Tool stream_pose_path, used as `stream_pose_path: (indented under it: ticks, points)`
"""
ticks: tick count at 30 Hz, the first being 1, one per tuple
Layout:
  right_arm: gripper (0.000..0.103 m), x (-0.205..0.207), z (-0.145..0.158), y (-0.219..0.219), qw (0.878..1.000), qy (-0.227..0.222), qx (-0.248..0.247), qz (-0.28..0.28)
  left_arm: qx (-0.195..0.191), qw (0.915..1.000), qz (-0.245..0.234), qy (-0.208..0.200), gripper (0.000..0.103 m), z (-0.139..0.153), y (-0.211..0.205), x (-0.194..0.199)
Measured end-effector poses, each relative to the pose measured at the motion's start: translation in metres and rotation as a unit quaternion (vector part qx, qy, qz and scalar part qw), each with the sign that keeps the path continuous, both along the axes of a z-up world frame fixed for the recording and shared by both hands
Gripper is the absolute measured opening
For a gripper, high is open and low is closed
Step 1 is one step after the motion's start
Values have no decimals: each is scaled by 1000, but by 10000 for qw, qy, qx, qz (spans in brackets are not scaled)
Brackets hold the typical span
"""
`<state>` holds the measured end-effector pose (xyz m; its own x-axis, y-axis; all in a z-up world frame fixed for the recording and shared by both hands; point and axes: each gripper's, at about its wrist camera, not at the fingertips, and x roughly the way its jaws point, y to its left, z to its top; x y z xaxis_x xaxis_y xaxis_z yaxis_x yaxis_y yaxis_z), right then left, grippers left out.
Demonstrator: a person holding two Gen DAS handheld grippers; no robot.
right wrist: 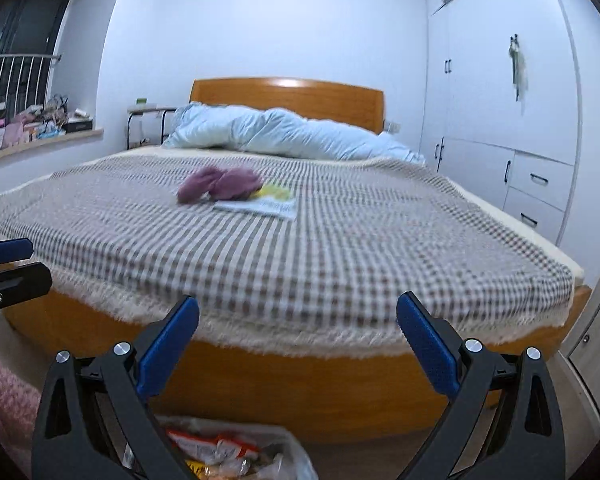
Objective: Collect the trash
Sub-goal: 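Raise both open grippers from the bin and move over the bed, then approach the mauve towel with the left gripper and the dog food packet with the right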
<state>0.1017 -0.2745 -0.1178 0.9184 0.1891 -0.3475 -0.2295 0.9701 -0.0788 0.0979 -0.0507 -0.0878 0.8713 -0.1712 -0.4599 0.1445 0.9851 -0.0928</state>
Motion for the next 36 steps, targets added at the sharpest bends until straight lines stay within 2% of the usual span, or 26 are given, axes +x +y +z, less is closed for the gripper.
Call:
stream_pose_path:
  ticks: [8,17,23,31,36]
  points:
    - [95,24,28,-2,9985,-546,-93,4,148,9990,8,-431,95,25,-7,24]
    - [95,61,57,-8,9970,-699,329,-53,188,9969,24,-768,95,49,-8,55]
    - [95,82,72,-11,9952,-785,562,-186,24,9958,66,-909,95,67,1,79]
    - [95,109,91,-8,9922,-1043,554,-398,-80,9928,135,-1186,95,90,13,110]
    - [95,115,87,-13,9885,-940,1038,-564,-217,9919,202,-1237,95,89,21,124]
